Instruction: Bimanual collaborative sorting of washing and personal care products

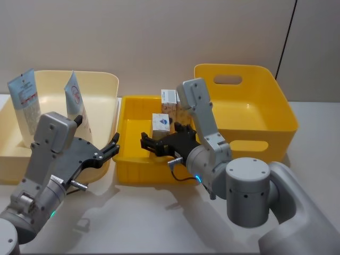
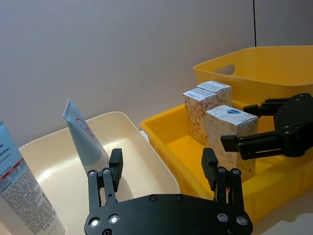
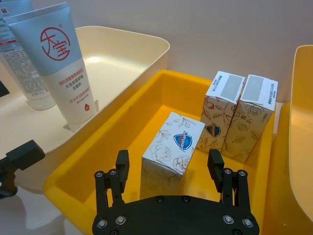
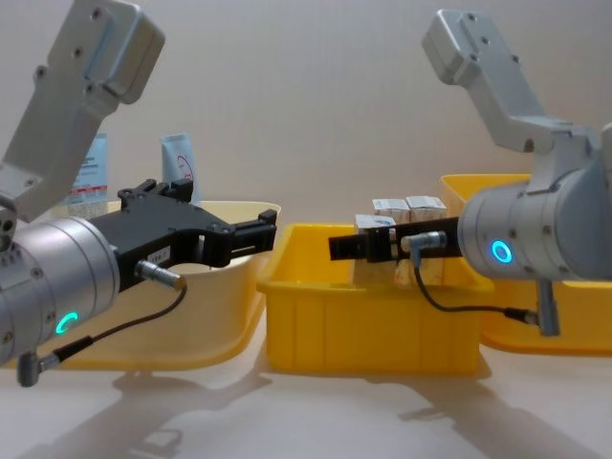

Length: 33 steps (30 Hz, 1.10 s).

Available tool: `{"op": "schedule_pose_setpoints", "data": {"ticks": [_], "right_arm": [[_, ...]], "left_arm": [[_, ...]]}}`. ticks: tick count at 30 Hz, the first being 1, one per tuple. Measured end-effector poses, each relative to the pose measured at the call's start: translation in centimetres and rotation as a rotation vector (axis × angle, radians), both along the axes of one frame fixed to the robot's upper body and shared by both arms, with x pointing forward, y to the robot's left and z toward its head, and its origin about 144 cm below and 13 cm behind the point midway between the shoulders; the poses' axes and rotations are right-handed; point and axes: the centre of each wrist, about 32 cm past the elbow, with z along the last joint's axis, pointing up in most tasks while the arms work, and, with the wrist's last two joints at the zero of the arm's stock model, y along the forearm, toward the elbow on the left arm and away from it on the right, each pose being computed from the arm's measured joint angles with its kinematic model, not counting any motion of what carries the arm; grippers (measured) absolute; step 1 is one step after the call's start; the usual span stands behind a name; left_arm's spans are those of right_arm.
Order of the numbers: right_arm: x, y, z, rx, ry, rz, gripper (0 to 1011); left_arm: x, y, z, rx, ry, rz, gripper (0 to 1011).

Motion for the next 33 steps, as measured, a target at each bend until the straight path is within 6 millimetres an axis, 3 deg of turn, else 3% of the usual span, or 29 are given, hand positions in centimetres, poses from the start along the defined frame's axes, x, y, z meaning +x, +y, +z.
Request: {"op": "schedule_pose_setpoints", "data": {"ticks": [15,23,33], "right_arm": [[0.73,0.19,0.09,0.009,-0.004,-0.028,998],[0.91,0.21,0.12,0.013,-0.005,-0.036,834],[1.01,0.24,0.11,0.015,-0.004,-0.04,505]], "left_arm": [[0.0,0.0,0.0,0.0,0.0,0.0,1003],[0.0,0.0,0.0,0.0,0.0,0.0,1003],[0.0,0.0,0.0,0.0,0.0,0.0,1003]]}}
